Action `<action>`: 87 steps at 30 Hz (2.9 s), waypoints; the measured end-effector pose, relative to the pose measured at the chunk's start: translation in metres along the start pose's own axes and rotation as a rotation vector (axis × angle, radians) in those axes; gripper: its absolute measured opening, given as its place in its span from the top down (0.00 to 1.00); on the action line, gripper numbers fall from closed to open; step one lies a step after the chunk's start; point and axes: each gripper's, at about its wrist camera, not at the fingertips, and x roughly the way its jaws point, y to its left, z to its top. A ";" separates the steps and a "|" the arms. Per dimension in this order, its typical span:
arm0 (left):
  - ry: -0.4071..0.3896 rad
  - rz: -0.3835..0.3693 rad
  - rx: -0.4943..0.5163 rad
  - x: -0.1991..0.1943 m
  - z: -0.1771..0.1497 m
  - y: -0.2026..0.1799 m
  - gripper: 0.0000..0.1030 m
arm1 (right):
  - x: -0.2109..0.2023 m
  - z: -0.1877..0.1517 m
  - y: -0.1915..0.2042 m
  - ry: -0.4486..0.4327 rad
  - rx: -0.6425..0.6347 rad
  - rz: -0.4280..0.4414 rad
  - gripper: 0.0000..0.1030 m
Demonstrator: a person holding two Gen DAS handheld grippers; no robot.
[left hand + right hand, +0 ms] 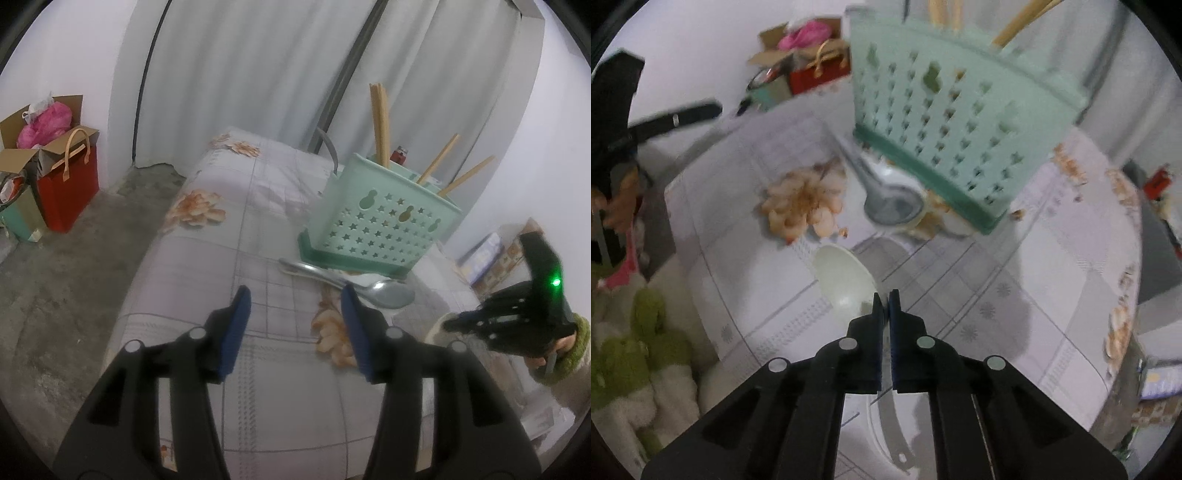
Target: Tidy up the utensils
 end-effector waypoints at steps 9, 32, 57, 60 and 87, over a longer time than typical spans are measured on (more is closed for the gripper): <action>-0.008 -0.017 -0.026 -0.002 -0.003 0.000 0.54 | -0.096 -0.016 -0.075 -0.461 0.483 -0.122 0.97; -0.005 0.033 -0.064 0.000 -0.001 0.019 0.53 | -0.059 0.033 -0.114 -1.150 0.882 -0.199 0.97; -0.026 -0.014 -0.058 -0.013 -0.012 0.008 0.48 | -0.071 -0.068 -0.057 -0.792 0.821 -0.137 0.56; -0.016 -0.021 -0.034 -0.009 -0.016 0.001 0.46 | -0.055 -0.072 -0.052 -0.686 0.808 -0.096 0.55; 0.063 0.030 0.197 0.031 -0.043 -0.046 0.41 | 0.043 -0.024 -0.048 -0.295 0.872 0.261 0.68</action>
